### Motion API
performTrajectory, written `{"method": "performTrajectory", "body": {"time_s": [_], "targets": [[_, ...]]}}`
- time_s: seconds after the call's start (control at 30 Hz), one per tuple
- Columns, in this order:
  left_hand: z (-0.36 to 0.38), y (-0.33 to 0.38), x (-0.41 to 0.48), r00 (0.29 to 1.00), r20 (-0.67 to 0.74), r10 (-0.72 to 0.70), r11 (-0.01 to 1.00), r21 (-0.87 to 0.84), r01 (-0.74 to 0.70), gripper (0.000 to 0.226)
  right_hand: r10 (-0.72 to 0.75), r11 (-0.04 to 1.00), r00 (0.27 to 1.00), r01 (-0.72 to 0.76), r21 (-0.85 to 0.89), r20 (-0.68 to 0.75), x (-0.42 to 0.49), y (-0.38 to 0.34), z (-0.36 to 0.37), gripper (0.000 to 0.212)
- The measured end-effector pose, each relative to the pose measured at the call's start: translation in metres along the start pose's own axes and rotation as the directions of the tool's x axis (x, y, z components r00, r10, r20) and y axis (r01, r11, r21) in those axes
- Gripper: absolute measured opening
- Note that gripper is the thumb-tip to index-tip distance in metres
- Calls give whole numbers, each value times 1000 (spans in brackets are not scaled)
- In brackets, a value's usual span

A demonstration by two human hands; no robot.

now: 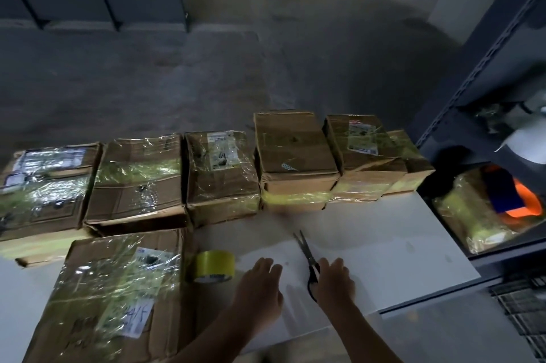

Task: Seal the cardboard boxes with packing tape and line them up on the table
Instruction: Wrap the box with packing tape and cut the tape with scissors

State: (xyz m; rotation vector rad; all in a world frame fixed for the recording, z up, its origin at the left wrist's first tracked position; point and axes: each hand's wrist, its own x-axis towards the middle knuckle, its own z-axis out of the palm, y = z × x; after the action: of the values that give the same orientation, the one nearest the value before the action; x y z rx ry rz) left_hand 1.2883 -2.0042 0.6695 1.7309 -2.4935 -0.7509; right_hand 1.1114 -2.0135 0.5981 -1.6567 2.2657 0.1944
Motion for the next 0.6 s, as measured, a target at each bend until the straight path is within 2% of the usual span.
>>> {"method": "performTrajectory", "body": {"time_s": [0.1,0.2,0.3,0.37,0.47,0.53,0.6], "targets": [[1,1,-1,1000,-3,-15,1000,-14,14,49,51,998,998,-50,-27,37,0,-2,-1,36],[1,2,0,1000,-24,2,1000,-24,-3,49,29,999,995,-28,-16,94,1,-7,-4,35],[0,1,1,1000,-23,11,1000,-13,-11,49,-51,991,986,29,133,161,3,-6,-7,30],[0,-1,0,998,-55,15,1000,-20,-16,47,-134,952,967,64,300,216,5,-6,-9,26],[-7,-5,-7,979,-192,69,996,-46,-79,40,-240,841,935,67,537,260,4,-13,-19,34],[-15,-12,-13,940,-320,121,984,-85,-155,36,-333,774,906,105,624,261,2,-20,-27,39],[-16,-25,-19,882,-452,132,980,-72,-184,42,-423,719,872,157,677,247,2,-31,-38,41]]}}
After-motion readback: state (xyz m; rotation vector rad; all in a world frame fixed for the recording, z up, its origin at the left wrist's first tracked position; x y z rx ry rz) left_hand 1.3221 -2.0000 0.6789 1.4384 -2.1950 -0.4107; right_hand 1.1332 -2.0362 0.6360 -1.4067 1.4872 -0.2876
